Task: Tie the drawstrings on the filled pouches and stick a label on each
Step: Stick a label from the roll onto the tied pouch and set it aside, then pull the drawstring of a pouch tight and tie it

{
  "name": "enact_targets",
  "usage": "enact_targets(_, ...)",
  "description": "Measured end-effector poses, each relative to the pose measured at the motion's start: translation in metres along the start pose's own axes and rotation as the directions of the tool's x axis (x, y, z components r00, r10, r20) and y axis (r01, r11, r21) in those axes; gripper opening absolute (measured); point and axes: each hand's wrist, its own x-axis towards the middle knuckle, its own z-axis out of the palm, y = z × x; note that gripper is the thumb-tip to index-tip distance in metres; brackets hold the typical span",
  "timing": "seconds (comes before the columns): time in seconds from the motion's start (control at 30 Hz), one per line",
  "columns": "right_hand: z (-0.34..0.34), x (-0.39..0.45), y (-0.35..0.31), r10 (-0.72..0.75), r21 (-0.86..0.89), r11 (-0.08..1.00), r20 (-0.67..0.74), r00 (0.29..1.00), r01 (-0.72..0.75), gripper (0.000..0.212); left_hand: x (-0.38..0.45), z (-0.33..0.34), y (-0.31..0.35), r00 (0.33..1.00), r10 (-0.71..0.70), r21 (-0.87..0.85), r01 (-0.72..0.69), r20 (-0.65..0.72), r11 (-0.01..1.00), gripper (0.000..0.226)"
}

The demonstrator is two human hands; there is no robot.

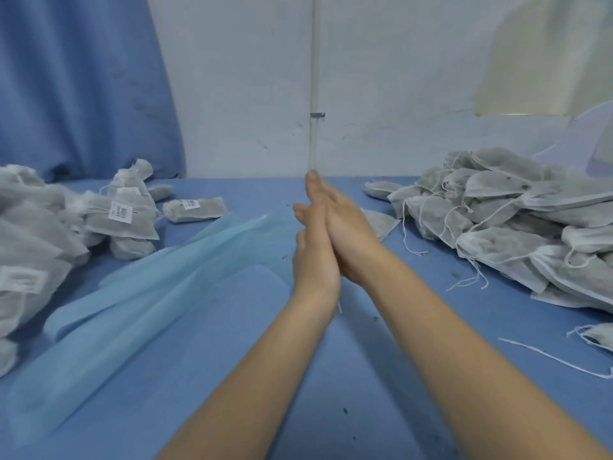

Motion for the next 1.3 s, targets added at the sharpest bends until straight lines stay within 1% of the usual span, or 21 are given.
enact_targets(0.03, -0.007, -0.004, 0.003, 0.016, -0.018, 1.0, -0.033, 0.999, -0.017, 0.056, 0.002, 0.003, -0.006, 0.986, -0.104, -0.015, 0.107, 0.128, 0.994, 0.069)
enact_targets(0.07, -0.016, -0.009, 0.006, 0.023, -0.031, 0.999, -0.068, 0.997, -0.025, 0.046, -0.001, 0.01, -0.006, 0.963, -0.154, 0.027, 0.152, 0.221, 0.988, 0.064)
enact_targets(0.1, -0.025, -0.015, 0.008, 0.023, -0.024, 0.999, -0.1, 0.995, -0.025, 0.033, -0.003, 0.012, -0.01, 0.963, -0.137, 0.09, 0.119, 0.231, 0.989, 0.057)
enact_targets(0.13, -0.036, -0.019, 0.01, 0.019, -0.002, 1.0, -0.132, 0.991, -0.02, 0.022, -0.006, 0.017, -0.013, 0.956, -0.155, 0.137, 0.124, 0.248, 0.983, 0.052)
enact_targets(0.17, -0.046, -0.023, 0.012, 0.01, 0.02, 1.0, -0.168, 0.986, -0.007, 0.016, -0.008, 0.021, -0.017, 0.955, -0.159, 0.184, 0.114, 0.249, 0.976, 0.047)
enact_targets(0.27, -0.077, -0.031, 0.021, -0.009, 0.08, 0.996, -0.258, 0.966, 0.03, 0.012, -0.01, 0.038, -0.031, 0.953, -0.143, 0.313, 0.055, 0.266, 0.948, 0.042)
enact_targets(0.33, -0.095, -0.034, 0.029, -0.001, 0.115, 0.993, -0.3, 0.954, 0.038, 0.013, -0.008, 0.053, -0.039, 0.952, -0.103, 0.451, -0.041, 0.289, 0.892, 0.035)
enact_targets(0.43, -0.118, -0.039, 0.048, 0.035, 0.174, 0.984, -0.36, 0.932, 0.03, 0.013, -0.001, 0.076, -0.052, 0.963, -0.031, 0.587, -0.138, 0.269, 0.797, 0.031)
enact_targets(0.47, -0.125, -0.04, 0.054, 0.058, 0.211, 0.977, -0.378, 0.924, 0.025, 0.011, 0.004, 0.082, -0.054, 0.967, 0.01, 0.642, -0.177, 0.255, 0.746, 0.032)
enact_targets(0.53, -0.135, -0.041, 0.062, 0.111, 0.282, 0.959, -0.406, 0.907, 0.009, 0.01, 0.017, 0.092, -0.06, 0.976, 0.075, 0.752, -0.204, 0.203, 0.627, 0.037)
enact_targets(0.57, -0.139, -0.041, 0.064, 0.135, 0.313, 0.95, -0.411, 0.901, 0.0, 0.01, 0.026, 0.096, -0.064, 0.983, 0.075, 0.809, -0.18, 0.167, 0.56, 0.038)
enact_targets(0.63, -0.145, -0.04, 0.066, 0.155, 0.357, 0.934, -0.416, 0.896, 0.004, 0.011, 0.042, 0.1, -0.073, 0.996, -0.007, 0.898, -0.073, 0.085, 0.434, 0.041)
enact_targets(0.7, -0.146, -0.038, 0.067, 0.142, 0.344, 0.939, -0.414, 0.899, 0.01, 0.012, 0.051, 0.1, -0.08, 0.996, -0.09, 0.933, 0.021, 0.012, 0.358, 0.046)
enact_targets(0.73, -0.146, -0.037, 0.067, 0.137, 0.323, 0.946, -0.406, 0.904, 0.002, 0.011, 0.055, 0.1, -0.083, 0.995, -0.097, 0.946, 0.028, 0.004, 0.324, 0.046)
enact_targets(0.8, -0.144, -0.036, 0.07, 0.143, 0.284, 0.958, -0.381, 0.913, -0.032, 0.011, 0.06, 0.097, -0.088, 0.998, -0.067, 0.963, 0.003, 0.016, 0.271, 0.042)
enact_targets(0.9, -0.143, -0.032, 0.074, 0.166, 0.249, 0.966, -0.36, 0.918, -0.078, 0.013, 0.063, 0.094, -0.09, 0.995, -0.062, 0.963, -0.055, 0.074, 0.263, 0.027)
enact_targets(0.97, -0.144, -0.032, 0.075, 0.175, 0.224, 0.97, -0.364, 0.915, -0.096, 0.018, 0.06, 0.093, -0.088, 0.995, -0.06, 0.944, -0.057, 0.081, 0.325, 0.024)
enact_targets(1.07, -0.144, -0.032, 0.076, 0.191, 0.216, 0.969, -0.367, 0.911, -0.116, 0.023, 0.048, 0.098, -0.079, 0.996, -0.047, 0.91, -0.048, 0.074, 0.411, 0.027)
enact_targets(1.2, -0.145, -0.034, 0.073, 0.228, 0.207, 0.964, -0.333, 0.915, -0.165, 0.027, 0.017, 0.11, -0.065, 0.972, 0.011, 0.851, -0.21, 0.233, 0.48, 0.031)
enact_targets(1.3, -0.15, -0.039, 0.068, 0.266, 0.275, 0.944, -0.309, 0.913, -0.181, 0.032, -0.008, 0.113, -0.059, 0.936, 0.057, 0.799, -0.328, 0.349, 0.504, 0.026)
